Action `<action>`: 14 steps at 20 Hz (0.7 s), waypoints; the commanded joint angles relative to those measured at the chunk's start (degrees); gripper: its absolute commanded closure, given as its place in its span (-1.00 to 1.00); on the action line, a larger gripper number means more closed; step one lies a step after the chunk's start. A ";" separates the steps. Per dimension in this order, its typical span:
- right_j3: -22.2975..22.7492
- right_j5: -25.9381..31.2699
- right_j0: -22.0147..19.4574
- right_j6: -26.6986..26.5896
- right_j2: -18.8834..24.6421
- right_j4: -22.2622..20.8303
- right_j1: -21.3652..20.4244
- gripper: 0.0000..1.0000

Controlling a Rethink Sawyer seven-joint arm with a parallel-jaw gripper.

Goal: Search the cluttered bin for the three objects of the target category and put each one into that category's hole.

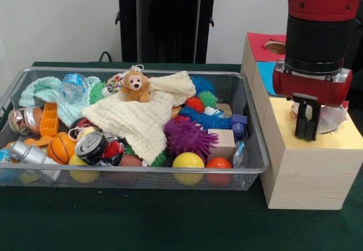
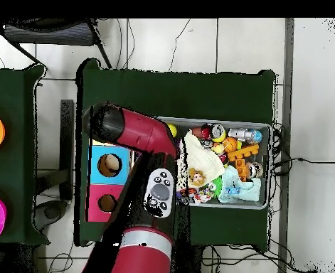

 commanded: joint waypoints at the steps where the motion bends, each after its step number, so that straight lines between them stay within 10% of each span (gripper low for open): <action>1: 4.20 6.91 -2.27 4.89 9.58 0.21 1.80 1.00; 14: 5.01 7.60 -2.42 5.57 10.31 -0.30 -0.41 1.00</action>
